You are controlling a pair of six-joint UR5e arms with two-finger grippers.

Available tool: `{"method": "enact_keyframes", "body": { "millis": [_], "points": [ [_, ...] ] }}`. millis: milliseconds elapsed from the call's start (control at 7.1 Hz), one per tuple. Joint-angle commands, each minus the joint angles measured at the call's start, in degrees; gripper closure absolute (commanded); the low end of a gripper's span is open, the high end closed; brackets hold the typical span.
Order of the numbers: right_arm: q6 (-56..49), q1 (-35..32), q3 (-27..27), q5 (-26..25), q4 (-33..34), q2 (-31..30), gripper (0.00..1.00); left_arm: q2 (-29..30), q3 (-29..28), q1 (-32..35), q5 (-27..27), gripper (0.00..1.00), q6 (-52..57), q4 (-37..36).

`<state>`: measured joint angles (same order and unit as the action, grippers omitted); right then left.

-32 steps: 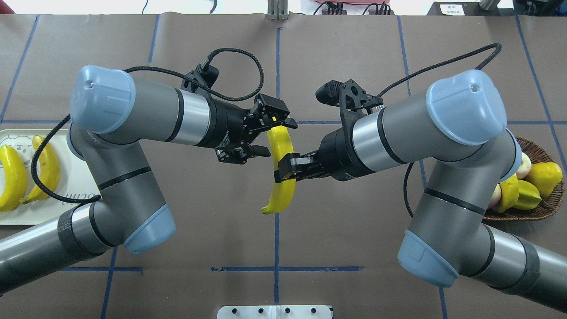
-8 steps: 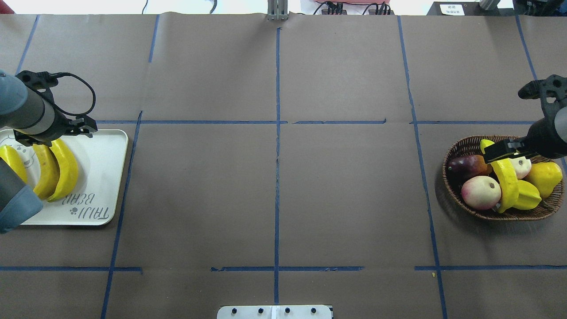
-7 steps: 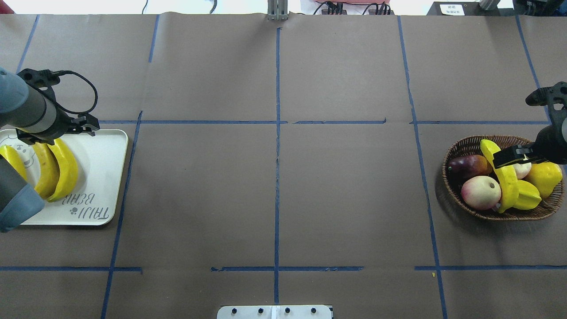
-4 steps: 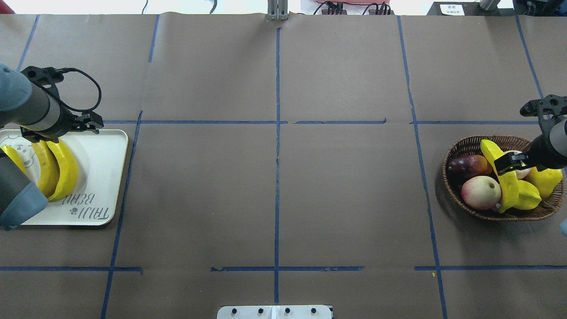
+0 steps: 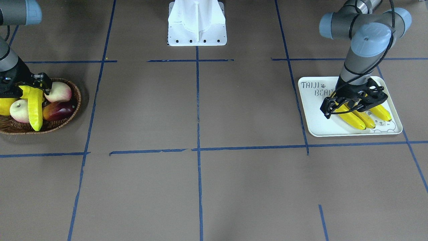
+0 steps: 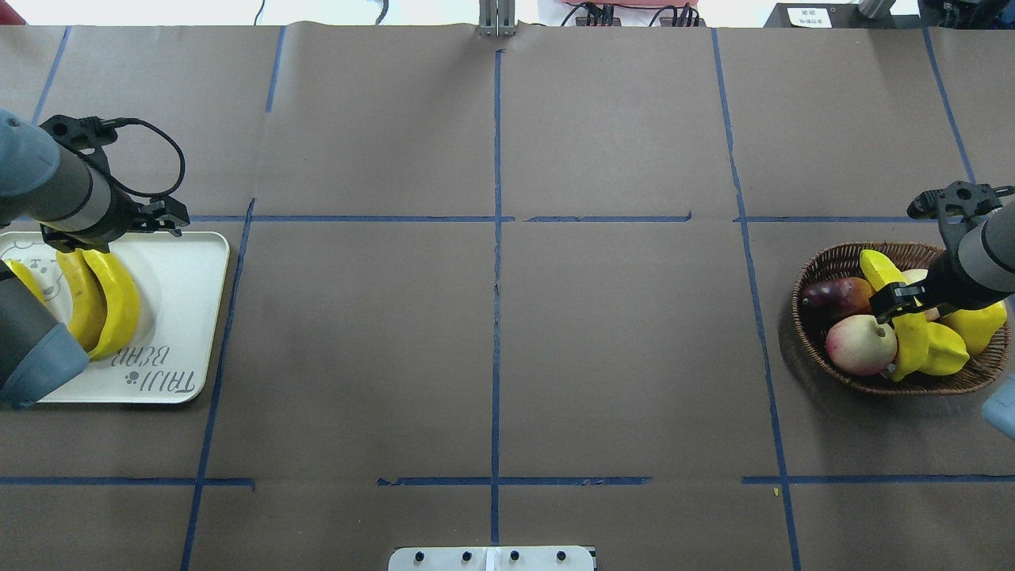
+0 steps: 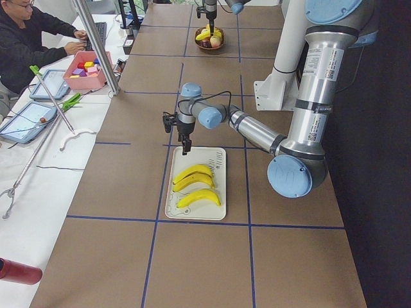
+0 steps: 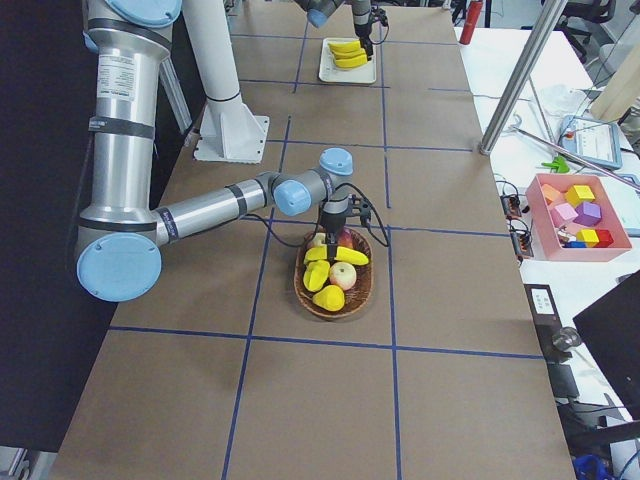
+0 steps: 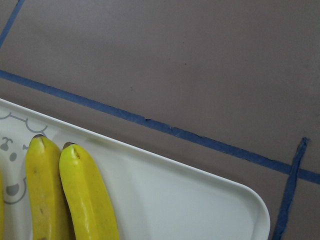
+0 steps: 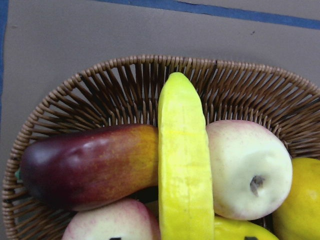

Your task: Transfer all bananas from basket to plate

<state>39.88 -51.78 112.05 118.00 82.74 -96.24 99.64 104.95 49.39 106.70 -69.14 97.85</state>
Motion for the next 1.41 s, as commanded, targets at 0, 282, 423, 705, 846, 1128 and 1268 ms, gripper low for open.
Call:
{"method": "enact_keyframes", "body": {
  "millis": [0, 282, 423, 705, 846, 1128, 1268],
  "points": [
    [-0.1, 0.0, -0.4, 0.0, 0.0, -0.1, 0.57, 0.2, 0.1, 0.0, 0.1, 0.00, 0.0, -0.1],
    [0.0, 0.0, 0.0, -0.1, 0.0, -0.1, 0.99, 0.3, 0.1, 0.0, 0.0, 0.00, 0.0, -0.1],
    [0.0, -0.1, 0.8, 0.2, -0.1, -0.2, 0.99, 0.3, 0.3, 0.0, 0.1, 0.00, -0.1, -0.1],
    [-0.2, -0.4, 5.7, -0.1, -0.1, -3.2, 1.00, 0.9, 0.0, -0.3, 0.1, 0.00, -0.1, 0.0],
    [-0.8, -3.8, 10.8, 0.3, 0.0, -4.6, 1.00, 1.0, -0.1, -1.2, 0.0, 0.00, -1.7, 0.0],
    [0.6, -4.2, 12.1, 4.3, 0.5, 5.4, 1.00, 6.0, -0.8, -3.8, 0.2, 0.00, -5.5, 0.1],
    [11.3, -0.4, 7.7, 6.2, -0.1, 14.1, 0.99, 11.1, -1.0, -6.7, 2.3, 0.00, -9.7, 0.2]
  ]
}}
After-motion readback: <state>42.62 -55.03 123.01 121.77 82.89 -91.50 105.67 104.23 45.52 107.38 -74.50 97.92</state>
